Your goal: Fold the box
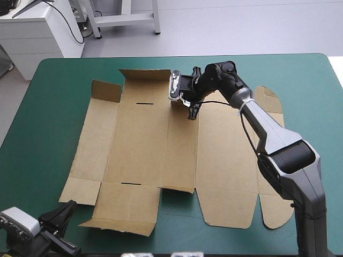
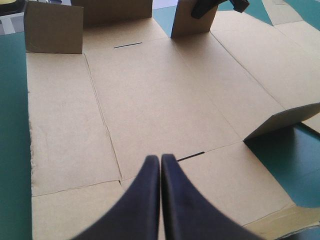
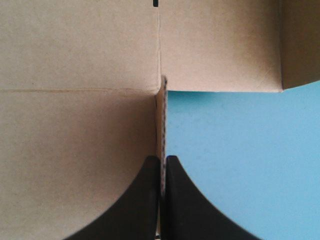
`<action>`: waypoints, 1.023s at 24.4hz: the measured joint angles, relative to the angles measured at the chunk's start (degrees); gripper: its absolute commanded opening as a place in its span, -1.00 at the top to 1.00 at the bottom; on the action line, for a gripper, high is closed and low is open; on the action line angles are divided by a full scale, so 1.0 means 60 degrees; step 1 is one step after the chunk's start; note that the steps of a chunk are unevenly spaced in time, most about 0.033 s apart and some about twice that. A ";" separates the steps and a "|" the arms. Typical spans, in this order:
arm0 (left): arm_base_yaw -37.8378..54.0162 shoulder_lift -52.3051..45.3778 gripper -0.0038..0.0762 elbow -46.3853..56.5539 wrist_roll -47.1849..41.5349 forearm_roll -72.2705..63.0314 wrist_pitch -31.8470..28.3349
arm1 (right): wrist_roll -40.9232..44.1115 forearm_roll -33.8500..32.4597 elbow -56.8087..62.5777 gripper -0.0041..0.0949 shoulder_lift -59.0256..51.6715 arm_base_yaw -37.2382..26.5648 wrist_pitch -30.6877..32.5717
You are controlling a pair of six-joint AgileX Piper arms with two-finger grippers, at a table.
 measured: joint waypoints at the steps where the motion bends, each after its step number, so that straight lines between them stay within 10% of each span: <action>1: 0.0000 0.0000 0.92 0.0000 0.0000 0.0000 0.0000 | 0.0092 0.0000 0.0000 0.84 0.0000 0.0000 0.0000; 6: 0.0000 0.0000 0.92 0.0000 0.0000 -0.0009 0.0000 | 0.0537 0.0225 -0.0011 -0.04 0.0000 0.0000 0.0000; 10: 0.0000 0.0000 0.92 0.0000 0.0000 -0.0009 0.0000 | 0.0708 0.0296 -0.0065 -0.12 0.0000 0.0000 -0.0142; 14: 0.0000 0.0000 0.92 0.0000 0.0000 -0.0009 0.0000 | 0.1524 0.0123 -0.0519 0.13 0.0000 0.0000 -0.0114; 18: 0.0000 0.0000 0.92 0.0000 -0.0066 -0.0029 0.0000 | 0.2494 -0.0621 -0.1246 0.91 -0.0027 0.0000 0.0366; 25: 0.0000 0.0000 0.92 0.0000 -0.0664 0.0030 0.0000 | 0.4558 -0.0841 -0.1573 0.92 -0.0531 -0.0382 0.1843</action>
